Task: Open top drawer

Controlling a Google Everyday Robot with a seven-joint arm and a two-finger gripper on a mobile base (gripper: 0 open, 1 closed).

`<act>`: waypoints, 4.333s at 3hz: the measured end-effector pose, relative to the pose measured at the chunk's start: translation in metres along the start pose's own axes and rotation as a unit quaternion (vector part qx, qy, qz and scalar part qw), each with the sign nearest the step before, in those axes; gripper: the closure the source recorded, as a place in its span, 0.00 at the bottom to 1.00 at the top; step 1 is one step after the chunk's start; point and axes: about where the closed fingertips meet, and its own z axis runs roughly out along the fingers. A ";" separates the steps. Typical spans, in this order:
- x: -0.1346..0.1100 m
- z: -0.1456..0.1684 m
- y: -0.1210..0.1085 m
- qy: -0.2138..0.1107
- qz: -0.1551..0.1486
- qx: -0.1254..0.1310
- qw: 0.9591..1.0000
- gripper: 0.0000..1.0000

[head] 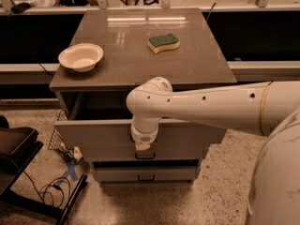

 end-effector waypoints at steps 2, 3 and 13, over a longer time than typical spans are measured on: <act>0.000 0.000 0.000 0.000 0.000 0.000 1.000 1.00; 0.000 -0.001 0.004 0.001 0.001 0.002 1.000 1.00; 0.006 -0.036 0.051 0.057 0.023 0.012 0.998 1.00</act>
Offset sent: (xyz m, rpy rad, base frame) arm -0.2755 -0.0669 0.1457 -0.2458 -0.2056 -0.3285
